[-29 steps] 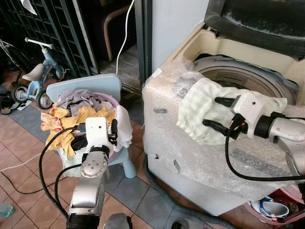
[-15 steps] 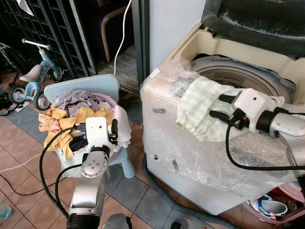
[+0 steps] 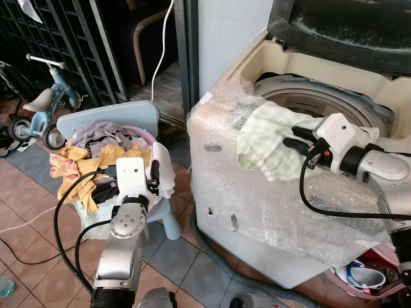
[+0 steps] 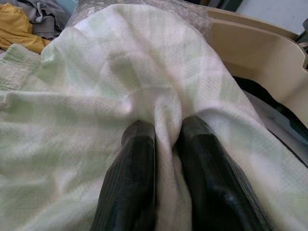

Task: Clothes washing

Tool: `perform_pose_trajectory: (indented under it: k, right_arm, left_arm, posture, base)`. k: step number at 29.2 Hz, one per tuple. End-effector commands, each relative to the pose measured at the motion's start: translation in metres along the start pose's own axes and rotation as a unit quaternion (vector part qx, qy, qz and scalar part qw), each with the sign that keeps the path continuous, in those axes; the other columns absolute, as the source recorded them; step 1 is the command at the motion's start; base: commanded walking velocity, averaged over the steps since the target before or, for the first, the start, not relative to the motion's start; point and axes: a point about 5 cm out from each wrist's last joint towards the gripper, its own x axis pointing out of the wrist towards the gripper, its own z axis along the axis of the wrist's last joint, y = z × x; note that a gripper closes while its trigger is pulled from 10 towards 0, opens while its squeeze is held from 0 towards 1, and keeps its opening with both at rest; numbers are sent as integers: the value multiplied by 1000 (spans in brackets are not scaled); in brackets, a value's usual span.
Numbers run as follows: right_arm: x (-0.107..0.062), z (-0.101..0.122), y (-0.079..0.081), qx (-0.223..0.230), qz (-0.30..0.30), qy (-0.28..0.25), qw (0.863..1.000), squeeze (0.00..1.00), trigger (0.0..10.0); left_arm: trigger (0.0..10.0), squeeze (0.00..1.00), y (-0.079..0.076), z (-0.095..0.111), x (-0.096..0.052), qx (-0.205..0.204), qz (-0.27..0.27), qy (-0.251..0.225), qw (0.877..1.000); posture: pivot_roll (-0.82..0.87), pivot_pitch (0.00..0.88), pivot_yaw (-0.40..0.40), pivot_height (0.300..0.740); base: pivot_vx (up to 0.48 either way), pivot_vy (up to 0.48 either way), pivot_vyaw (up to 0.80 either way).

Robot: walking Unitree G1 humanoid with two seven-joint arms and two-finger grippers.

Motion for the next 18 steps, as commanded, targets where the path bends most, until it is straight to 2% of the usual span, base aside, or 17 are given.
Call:
perform_pose_trajectory:
  k: [1,3,5,8,9,10,11,12,14,15,16,17,18]
  right_arm:
    - [-5,-4,-13,10,-39,19,999,0,0]
    - [-4,-5,-15,17,-48,21,999,0,0]
    - [0,-5,-22,42,-77,19,996,0,0]
    - [5,2,-48,73,-176,6,982,0,0]
    - [4,17,-69,84,-261,-31,961,0,0]
    - [0,38,-87,104,-327,-94,935,0,0]
    - [-2,46,-93,110,-347,-116,924,0,0]
    - [-2,46,-93,110,-347,-116,924,0,0]
    - [-4,57,-99,100,-372,-136,913,0,0]
    - [-3,67,-101,77,-380,-147,910,0,10000]
    - [-2,68,-101,72,-381,-147,910,0,10000]
    - [-1,68,-100,70,-380,-143,911,412,10000]
    - [2,65,-99,77,-373,-138,914,1000,10000]
  left_arm:
    - [10000,0,1,-1,0,2,8,4,1000]
    - [10000,0,1,-1,0,2,8,4,1000]
    - [10000,0,1,-1,0,2,9,4,1000]
    - [10000,0,1,-1,1,2,7,5,1000]
    - [10000,0,1,-1,1,3,6,4,1000]
    - [10000,0,1,-1,1,3,6,4,1000]
    - [10000,0,1,-1,1,3,6,4,1000]
    - [10000,0,1,-1,1,3,6,4,1000]
    - [10000,0,1,-1,1,4,7,3,1000]
    - [10000,0,1,-1,1,4,9,2,1000]
    - [10000,0,1,-1,1,4,9,2,1000]
    - [10000,0,1,-1,0,4,10,2,1000]
    - [10000,0,1,-1,0,4,10,2,1000]
  posture:
    - [-30,41,18,740]
    - [-29,41,17,740]
    - [-30,40,18,740]
    - [-30,39,20,740]
    - [-30,39,20,740]
    - [-30,39,20,740]
    - [-24,37,19,740]
    - [-24,37,19,740]
    - [-19,33,16,740]
    - [-16,32,14,740]
    - [-16,32,14,740]
    - [-15,31,12,740]
    - [-15,31,12,740]
  base:
    - [0,0,0]
    - [0,0,0]
    - [0,0,0]
    - [0,0,0]
    - [0,0,0]
    - [0,0,0]
    - [0,0,0]
    - [0,0,0]
    - [0,0,0]
    - [0,0,0]
    - [0,0,0]
    - [0,0,0]
    - [0,0,0]
